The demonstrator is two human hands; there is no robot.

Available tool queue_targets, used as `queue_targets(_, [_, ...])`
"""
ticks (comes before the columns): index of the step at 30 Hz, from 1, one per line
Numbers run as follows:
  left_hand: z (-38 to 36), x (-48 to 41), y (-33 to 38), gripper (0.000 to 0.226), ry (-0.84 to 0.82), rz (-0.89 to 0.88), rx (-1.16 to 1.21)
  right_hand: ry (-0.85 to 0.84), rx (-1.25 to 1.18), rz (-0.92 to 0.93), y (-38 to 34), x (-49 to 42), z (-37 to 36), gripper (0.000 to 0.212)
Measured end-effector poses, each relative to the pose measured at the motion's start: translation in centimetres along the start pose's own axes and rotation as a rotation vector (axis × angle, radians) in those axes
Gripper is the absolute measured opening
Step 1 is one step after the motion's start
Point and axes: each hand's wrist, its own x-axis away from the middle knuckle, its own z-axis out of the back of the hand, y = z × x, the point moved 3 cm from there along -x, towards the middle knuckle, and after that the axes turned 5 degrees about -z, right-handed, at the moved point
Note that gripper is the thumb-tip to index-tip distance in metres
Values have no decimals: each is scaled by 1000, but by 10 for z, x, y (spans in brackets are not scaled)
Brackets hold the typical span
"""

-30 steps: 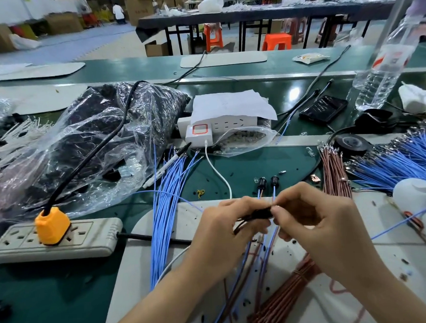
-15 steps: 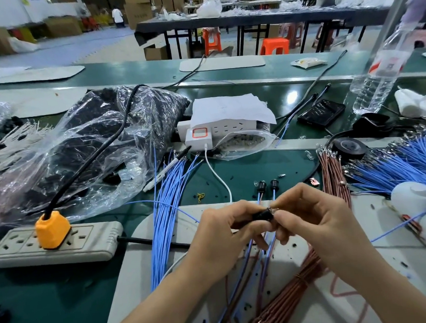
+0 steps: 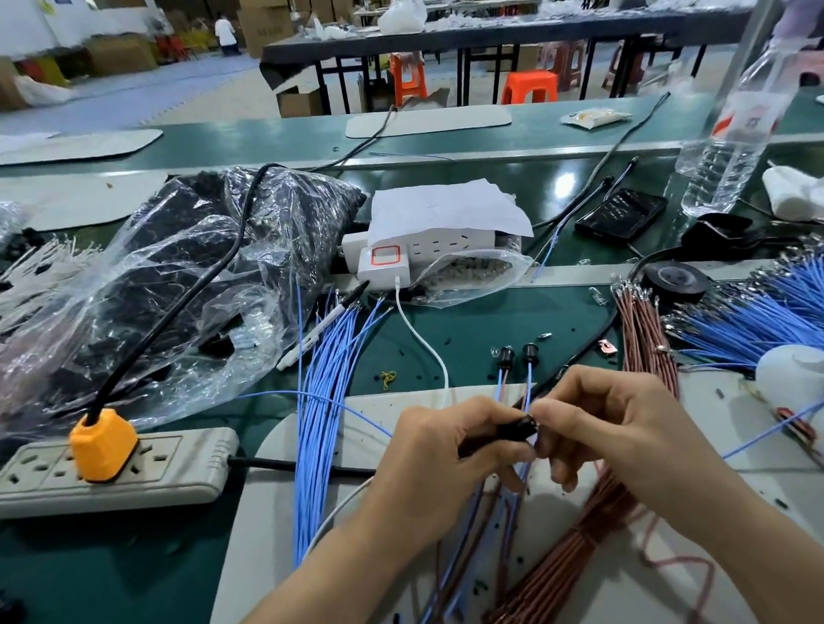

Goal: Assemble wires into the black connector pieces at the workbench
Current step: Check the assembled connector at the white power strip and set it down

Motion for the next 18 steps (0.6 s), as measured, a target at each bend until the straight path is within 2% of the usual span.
queue_targets(3, [0, -1, 1, 16, 22, 2, -10, 9, 5, 29, 0, 0, 1, 20])
queue_targets(6, [3, -2, 2, 17, 40, 4, -34, 22, 93, 133, -1, 1, -2, 9])
queue_targets(8, [5, -3, 2, 18, 48, -4, -37, 44, 92, 160, 0, 1, -3, 12])
queue_targets(13, [3, -2, 3, 16, 50, -38, -7, -14, -65, 28, 2, 0, -2, 23])
queue_targets(18, [1, -1, 3, 14, 13, -44, -46, -94, -47, -28, -1, 1, 0, 22])
